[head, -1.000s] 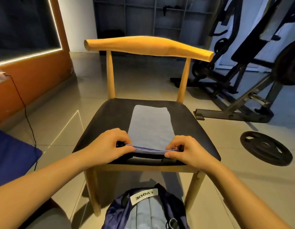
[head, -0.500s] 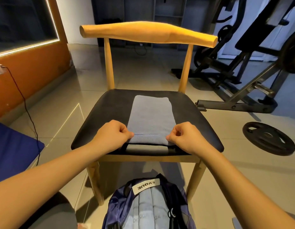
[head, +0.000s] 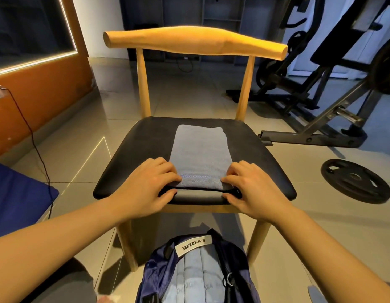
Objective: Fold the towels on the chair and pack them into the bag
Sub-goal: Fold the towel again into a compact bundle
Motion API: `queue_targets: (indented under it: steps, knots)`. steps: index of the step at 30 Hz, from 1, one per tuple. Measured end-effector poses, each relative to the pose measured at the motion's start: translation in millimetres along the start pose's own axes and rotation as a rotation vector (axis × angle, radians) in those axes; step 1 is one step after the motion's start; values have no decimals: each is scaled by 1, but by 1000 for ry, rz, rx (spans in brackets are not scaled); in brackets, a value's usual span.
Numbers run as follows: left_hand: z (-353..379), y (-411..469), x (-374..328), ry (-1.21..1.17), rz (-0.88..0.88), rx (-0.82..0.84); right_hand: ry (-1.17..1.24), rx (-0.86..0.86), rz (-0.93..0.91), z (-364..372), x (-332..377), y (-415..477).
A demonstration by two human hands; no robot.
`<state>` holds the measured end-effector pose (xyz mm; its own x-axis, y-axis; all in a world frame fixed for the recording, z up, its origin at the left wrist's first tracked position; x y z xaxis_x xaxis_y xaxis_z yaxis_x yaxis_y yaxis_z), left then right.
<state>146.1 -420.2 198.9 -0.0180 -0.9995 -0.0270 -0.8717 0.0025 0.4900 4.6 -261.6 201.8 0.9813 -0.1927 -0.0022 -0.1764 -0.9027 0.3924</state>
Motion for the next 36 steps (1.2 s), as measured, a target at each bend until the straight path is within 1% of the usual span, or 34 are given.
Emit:
queue_targets:
  steps: [4,8,10,12,14,16,18,20,22,24,25,28,30,32,34,36]
  knots:
    - [1,2,8,8,-54,-20,25,-11,54,1,-6,4]
    - [0,5,15,-87,-189,-18,61,52,102,6,-9,9]
    - [3,4,18,-187,-274,25,132,93,155,6,-13,9]
    - [9,1,22,-354,-386,92,224,149,244,7,-19,6]
    - [13,-1,25,-494,-467,124,313,193,335,12,-24,4]
    - [14,0,27,-534,-518,99,356,171,412,13,-29,3]
    - [12,3,31,-506,-558,32,316,81,446,7,-33,5]
    - [8,7,33,-441,-542,-40,241,-31,415,-1,-31,6]
    - [4,11,30,-372,-461,-88,121,-95,305,-5,-20,9]
    - [1,12,21,-249,-320,-88,-39,-103,161,-3,-7,10]
    - [-1,12,15,-177,-245,-90,-75,-103,106,-4,-3,9]
    - [1,7,9,-55,-106,-28,-41,-53,46,-6,-4,1]
    - [7,5,12,-17,-88,42,-2,-10,67,-4,-8,-3]
    - [7,6,14,-20,-119,46,71,-14,111,-3,-12,-1]
    - [5,7,16,-60,-164,39,103,-6,135,-3,-15,3]
    - [7,7,19,-139,-215,55,162,52,179,-2,-19,6]
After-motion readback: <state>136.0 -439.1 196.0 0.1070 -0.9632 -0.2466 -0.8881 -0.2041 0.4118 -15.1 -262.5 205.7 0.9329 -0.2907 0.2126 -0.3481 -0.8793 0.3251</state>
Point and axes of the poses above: each hand's wrist, its own y-axis towards the middle knuckle, its own z-axis out of the palm, x = y × z, the point moved 8 cm from there along y, towards the middle knuckle, and after that the axes turned 3 degrees about -x, right-handed, at the moved point
